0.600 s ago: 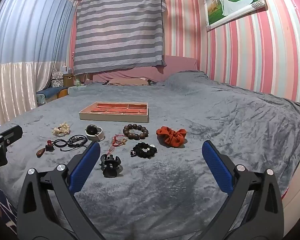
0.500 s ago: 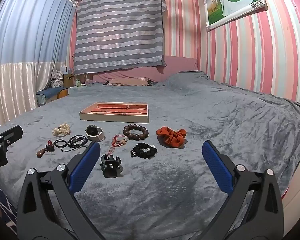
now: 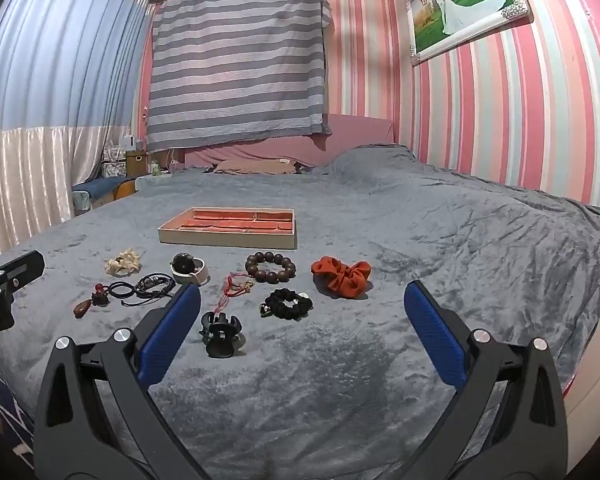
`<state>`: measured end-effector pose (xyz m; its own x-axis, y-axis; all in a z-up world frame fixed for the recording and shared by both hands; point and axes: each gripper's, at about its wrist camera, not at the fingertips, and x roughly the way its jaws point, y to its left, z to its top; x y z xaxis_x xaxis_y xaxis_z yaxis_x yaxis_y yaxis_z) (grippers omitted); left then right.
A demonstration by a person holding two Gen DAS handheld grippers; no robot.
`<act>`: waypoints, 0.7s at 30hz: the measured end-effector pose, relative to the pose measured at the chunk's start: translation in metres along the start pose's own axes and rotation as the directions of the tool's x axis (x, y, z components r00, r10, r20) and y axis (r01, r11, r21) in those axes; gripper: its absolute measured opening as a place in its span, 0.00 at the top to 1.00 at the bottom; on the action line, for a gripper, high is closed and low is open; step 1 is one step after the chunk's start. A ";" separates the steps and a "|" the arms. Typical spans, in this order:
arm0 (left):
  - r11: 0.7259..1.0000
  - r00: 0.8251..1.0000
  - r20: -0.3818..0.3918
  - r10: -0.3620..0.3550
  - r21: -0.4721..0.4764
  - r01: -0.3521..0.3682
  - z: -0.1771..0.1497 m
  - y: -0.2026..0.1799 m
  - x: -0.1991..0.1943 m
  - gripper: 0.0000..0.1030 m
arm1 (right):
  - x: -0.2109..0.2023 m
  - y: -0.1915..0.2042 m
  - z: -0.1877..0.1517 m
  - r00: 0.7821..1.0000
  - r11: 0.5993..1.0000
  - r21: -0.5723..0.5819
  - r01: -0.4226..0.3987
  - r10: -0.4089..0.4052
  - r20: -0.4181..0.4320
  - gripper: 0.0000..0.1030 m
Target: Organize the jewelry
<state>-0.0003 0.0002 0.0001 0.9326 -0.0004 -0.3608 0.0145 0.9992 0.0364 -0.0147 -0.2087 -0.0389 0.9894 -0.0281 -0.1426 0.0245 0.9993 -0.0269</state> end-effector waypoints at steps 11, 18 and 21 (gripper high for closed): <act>1.000 1.000 0.001 0.000 -0.001 0.000 0.000 0.000 0.000 0.04 | -0.001 0.000 -0.002 1.000 1.000 -0.001 0.001 -0.001 0.004 0.04; 1.000 1.000 0.003 0.001 -0.002 -0.001 0.003 0.001 -0.002 0.04 | -0.001 0.000 -0.001 1.000 1.000 -0.001 0.000 0.000 0.004 0.04; 1.000 1.000 0.005 0.000 -0.002 0.000 0.005 0.003 -0.003 0.04 | 0.000 0.000 -0.002 1.000 1.000 -0.001 0.001 -0.001 0.005 0.04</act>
<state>-0.0008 0.0031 0.0062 0.9344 -0.0010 -0.3563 0.0142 0.9993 0.0344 -0.0153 -0.2084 -0.0404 0.9901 -0.0289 -0.1374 0.0253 0.9993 -0.0284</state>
